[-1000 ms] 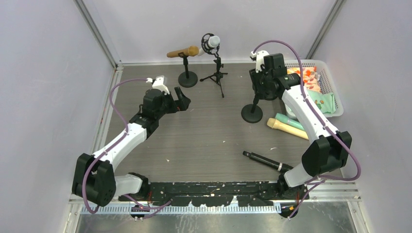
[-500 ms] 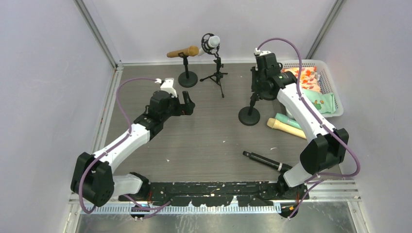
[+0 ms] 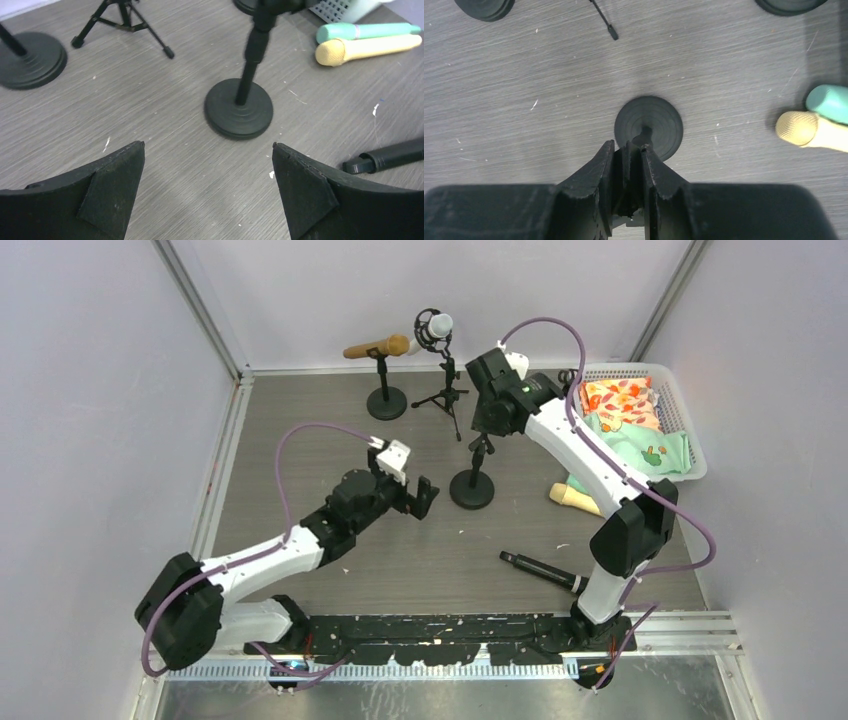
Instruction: Attach the microphones to the stand
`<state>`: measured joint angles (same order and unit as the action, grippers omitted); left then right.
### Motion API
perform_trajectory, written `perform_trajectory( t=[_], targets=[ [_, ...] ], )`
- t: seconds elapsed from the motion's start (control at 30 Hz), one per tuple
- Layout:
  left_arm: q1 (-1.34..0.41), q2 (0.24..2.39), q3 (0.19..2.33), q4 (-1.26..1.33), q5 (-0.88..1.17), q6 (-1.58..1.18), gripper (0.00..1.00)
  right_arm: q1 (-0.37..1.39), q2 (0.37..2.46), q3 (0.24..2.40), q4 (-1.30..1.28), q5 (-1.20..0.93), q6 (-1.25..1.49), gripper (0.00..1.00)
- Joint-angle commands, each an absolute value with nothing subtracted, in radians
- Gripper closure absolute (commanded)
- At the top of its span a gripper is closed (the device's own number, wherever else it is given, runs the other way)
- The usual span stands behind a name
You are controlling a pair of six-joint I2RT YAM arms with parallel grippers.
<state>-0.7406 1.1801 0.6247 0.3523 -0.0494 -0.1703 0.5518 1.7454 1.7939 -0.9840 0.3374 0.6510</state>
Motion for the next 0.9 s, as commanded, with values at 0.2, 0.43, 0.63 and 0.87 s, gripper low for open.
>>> perform_trajectory(
  t=[0.2, 0.43, 0.63, 0.87],
  targets=[
    [-0.978, 1.443, 0.569, 0.98, -0.39, 0.084, 0.0, 0.657, 1.667, 1.705, -0.869, 0.382, 0.86, 0.99],
    [-1.055, 1.73, 0.706, 1.22, -0.654, 0.184, 0.01, 0.658, 1.641, 1.685, -0.859, 0.364, 0.872, 0.94],
    [-1.064, 1.903, 0.83, 1.335, -0.752, 0.22, 0.09, 0.659, 1.63, 1.672, -0.849, 0.326, 0.874, 0.92],
    [-1.064, 2.029, 0.945, 1.367, -0.823, 0.236, 0.22, 0.658, 1.614, 1.671, -0.857, 0.307, 0.873, 0.89]
  ],
)
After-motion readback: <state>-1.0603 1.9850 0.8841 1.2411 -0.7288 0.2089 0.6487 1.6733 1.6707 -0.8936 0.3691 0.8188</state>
